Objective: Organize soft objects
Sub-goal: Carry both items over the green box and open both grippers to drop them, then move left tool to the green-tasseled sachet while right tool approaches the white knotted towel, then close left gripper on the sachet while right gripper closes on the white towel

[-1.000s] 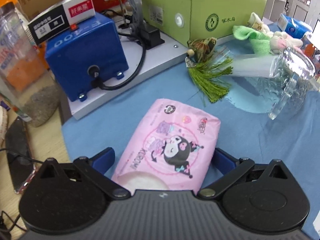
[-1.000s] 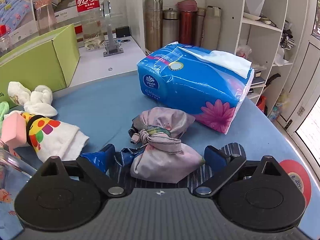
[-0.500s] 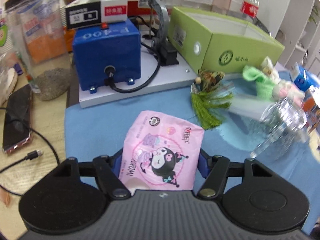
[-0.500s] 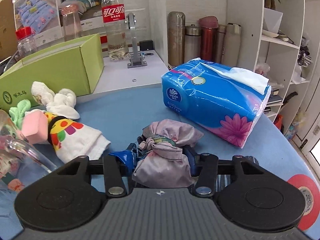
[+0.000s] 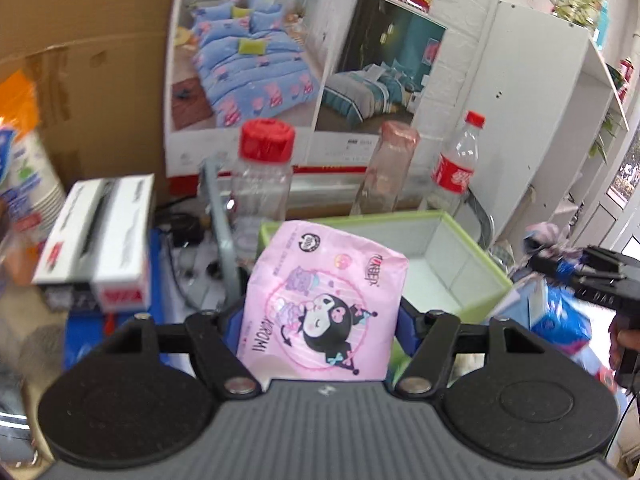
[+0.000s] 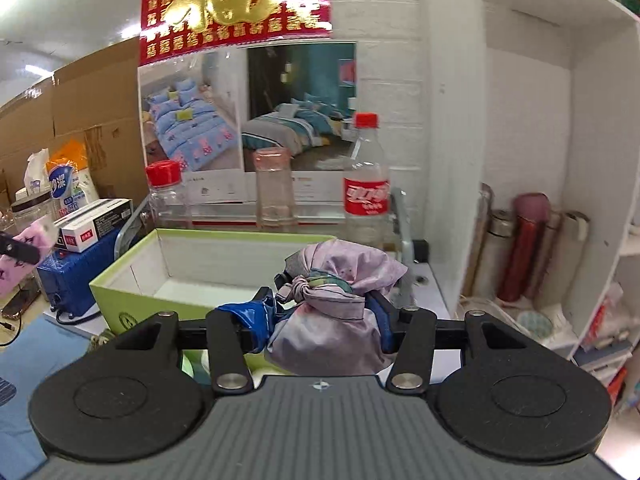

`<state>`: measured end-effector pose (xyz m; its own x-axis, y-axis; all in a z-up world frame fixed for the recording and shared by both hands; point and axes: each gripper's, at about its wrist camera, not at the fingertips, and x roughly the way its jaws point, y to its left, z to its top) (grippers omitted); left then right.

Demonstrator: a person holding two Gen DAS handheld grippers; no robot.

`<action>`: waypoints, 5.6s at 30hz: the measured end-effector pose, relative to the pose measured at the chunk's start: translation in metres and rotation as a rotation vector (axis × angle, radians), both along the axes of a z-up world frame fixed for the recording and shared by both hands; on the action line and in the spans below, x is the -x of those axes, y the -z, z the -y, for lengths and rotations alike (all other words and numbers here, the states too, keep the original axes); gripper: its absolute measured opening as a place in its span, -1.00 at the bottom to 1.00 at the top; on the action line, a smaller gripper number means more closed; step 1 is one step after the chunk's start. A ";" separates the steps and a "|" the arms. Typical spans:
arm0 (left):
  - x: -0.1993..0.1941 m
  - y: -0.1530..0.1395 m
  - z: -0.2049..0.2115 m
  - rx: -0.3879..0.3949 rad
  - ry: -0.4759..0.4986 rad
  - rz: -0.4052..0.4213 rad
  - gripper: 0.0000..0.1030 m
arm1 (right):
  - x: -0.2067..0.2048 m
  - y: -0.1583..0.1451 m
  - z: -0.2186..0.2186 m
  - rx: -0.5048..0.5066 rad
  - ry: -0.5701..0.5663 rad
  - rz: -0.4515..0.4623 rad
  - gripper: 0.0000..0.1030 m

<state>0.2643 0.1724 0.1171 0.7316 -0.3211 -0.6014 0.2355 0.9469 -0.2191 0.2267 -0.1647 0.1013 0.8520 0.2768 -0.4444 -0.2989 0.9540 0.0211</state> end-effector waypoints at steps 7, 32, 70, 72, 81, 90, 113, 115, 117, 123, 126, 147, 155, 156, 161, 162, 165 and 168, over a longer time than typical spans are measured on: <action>-0.075 0.032 0.029 0.003 -0.007 -0.084 0.31 | -0.088 0.010 -0.056 0.087 -0.120 -0.131 -0.29; 0.025 -0.002 0.060 -0.027 -0.003 0.119 0.97 | -0.045 0.002 -0.041 0.023 -0.059 -0.121 0.11; 0.034 0.118 0.034 -0.105 -0.261 -0.204 0.98 | 0.153 0.076 0.062 -0.118 0.378 -0.117 0.19; 0.023 0.128 0.032 -0.125 -0.295 -0.236 0.98 | 0.149 0.078 0.065 -0.105 0.384 -0.130 0.20; 0.038 0.153 0.006 -0.186 -0.405 -0.280 0.98 | 0.097 0.084 0.060 -0.133 0.201 -0.225 0.21; 0.044 0.150 0.001 -0.123 -0.419 -0.256 0.98 | 0.015 0.063 0.032 -0.093 -0.026 -0.349 0.22; 0.047 0.151 0.000 -0.084 -0.382 -0.232 0.98 | -0.019 0.077 0.031 0.161 0.126 -0.413 0.27; 0.047 0.151 0.002 -0.097 -0.380 -0.232 0.98 | -0.022 0.083 0.028 0.149 0.071 -0.423 0.28; 0.046 0.152 0.004 -0.111 -0.375 -0.231 0.98 | -0.029 0.091 0.024 0.162 0.054 -0.417 0.28; 0.044 0.154 0.007 -0.147 -0.360 -0.219 0.98 | -0.052 0.120 0.010 0.147 0.005 -0.466 0.30; 0.044 0.155 0.009 -0.157 -0.347 -0.209 0.98 | -0.054 0.121 0.012 0.136 0.012 -0.449 0.36; 0.062 0.122 0.011 0.022 -0.192 -0.100 -0.95 | -0.018 0.107 0.029 0.030 -0.053 -0.359 -0.34; 0.045 0.122 0.035 -0.112 -0.168 -0.086 0.11 | -0.023 0.110 0.026 0.076 -0.028 -0.341 -0.25; 0.042 0.122 0.037 -0.112 -0.159 -0.084 0.12 | -0.025 0.112 0.027 0.062 -0.025 -0.355 -0.24; 0.020 0.132 0.050 -0.156 -0.158 -0.128 0.13 | -0.025 0.124 0.017 0.121 -0.050 -0.333 -0.18; 0.017 0.135 0.052 -0.159 -0.150 -0.140 0.13 | -0.026 0.125 0.017 0.115 -0.045 -0.328 -0.15; 0.010 0.140 0.051 -0.103 -0.136 -0.163 0.13 | -0.027 0.126 0.016 0.121 -0.032 -0.315 -0.05; 0.004 0.145 0.048 -0.087 -0.093 -0.205 0.13 | -0.030 0.127 0.018 0.110 -0.017 -0.320 0.04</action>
<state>0.2603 0.1242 -0.0276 0.6151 -0.1985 -0.7631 0.1052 0.9798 -0.1700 0.2564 -0.1827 -0.0256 0.6602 0.2252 -0.7165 -0.3094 0.9508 0.0138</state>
